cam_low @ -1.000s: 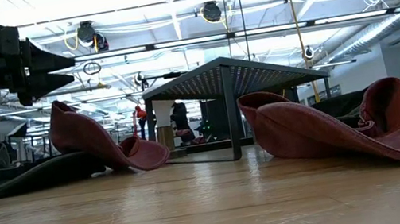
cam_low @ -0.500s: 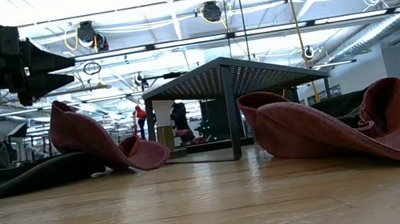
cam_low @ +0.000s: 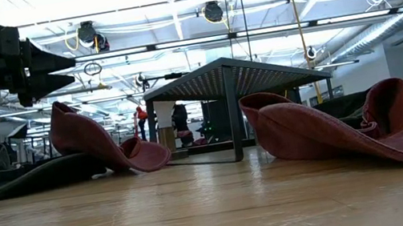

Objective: Pick & Place hat
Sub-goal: Put the right red cap on the shelf

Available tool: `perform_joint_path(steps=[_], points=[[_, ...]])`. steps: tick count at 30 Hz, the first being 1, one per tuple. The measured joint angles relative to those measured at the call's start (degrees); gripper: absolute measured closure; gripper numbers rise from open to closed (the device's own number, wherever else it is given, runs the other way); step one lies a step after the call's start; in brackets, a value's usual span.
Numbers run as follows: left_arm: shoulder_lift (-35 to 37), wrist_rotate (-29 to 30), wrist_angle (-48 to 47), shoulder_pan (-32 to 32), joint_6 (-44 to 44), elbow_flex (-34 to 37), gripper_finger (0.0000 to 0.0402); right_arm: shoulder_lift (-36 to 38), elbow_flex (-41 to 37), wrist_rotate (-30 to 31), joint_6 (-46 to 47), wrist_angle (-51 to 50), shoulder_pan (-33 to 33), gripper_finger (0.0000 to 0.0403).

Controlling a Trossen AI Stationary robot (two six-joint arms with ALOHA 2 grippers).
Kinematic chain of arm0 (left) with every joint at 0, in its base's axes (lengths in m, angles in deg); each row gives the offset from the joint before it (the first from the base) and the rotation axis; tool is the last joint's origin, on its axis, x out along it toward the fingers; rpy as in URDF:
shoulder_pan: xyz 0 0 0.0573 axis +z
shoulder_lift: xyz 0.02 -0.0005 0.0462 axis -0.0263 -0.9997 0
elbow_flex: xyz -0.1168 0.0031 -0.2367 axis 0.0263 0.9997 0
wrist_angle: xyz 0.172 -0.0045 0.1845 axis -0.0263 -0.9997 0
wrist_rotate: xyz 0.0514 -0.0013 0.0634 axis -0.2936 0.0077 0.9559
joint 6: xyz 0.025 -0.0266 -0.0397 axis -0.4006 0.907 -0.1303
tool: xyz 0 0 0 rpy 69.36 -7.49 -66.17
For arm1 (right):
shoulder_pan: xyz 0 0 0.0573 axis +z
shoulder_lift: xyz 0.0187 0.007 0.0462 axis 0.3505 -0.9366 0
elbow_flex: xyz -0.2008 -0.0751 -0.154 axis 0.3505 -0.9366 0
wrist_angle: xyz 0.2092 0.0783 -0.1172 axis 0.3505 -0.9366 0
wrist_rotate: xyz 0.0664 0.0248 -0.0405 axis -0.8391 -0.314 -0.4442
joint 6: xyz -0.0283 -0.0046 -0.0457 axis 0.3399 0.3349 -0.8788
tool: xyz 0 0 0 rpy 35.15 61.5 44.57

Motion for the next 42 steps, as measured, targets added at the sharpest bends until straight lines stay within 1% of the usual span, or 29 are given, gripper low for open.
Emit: perform_joint_path(steps=[6, 10, 13, 16, 19, 23, 24, 29, 34, 42], points=[[0.0, 0.0, 0.0, 0.0, 0.0, 0.0, 0.0121, -0.3, 0.0, 0.0, 0.1, -0.1, 0.3, 0.0166], [0.0, 0.0, 0.0, 0.0, 0.0, 0.0, 0.0121, -0.3, 0.0, -0.1, 0.1, -0.5, 0.3, 0.0195], [0.0, 0.0, 0.0, 0.0, 0.0, 0.0, 0.0121, -0.3, -0.7, -0.5, 0.1, 0.0, 0.3, 0.0227], [0.0, 0.0, 0.0, 0.0, 0.0, 0.0, 0.0121, -0.3, -1.3, -2.7, 0.1, -0.1, 0.3, 0.0265], [0.0, 0.0, 0.0, 0.0, 0.0, 0.0, 0.0121, -0.3, -1.6, -3.4, 0.0, 0.3, 0.3, 0.0309], [0.0, 0.0, 0.0, 0.0, 0.0, 0.0, 0.0121, -0.3, -1.6, -3.9, 0.0, 1.3, 0.4, 0.0379], [0.0, 0.0, 0.0, 0.0, 0.0, 0.0, 0.0121, -0.1, -1.6, -4.1, -0.1, 1.3, 0.5, 0.0388], [0.0, 0.0, 0.0, 0.0, 0.0, 0.0, 0.0121, 0.7, -1.6, -4.6, -0.1, 0.8, 0.7, 0.0389], [0.0, 0.0, 0.0, 0.0, 0.0, 0.0, 0.0121, 4.0, -1.6, -2.6, -0.9, -1.3, 2.0, 0.0396], [0.0, 0.0, 0.0, 0.0, 0.0, 0.0, 0.0121, 12.7, -1.6, 0.4, -9.9, -5.2, 3.4, 0.0397]])
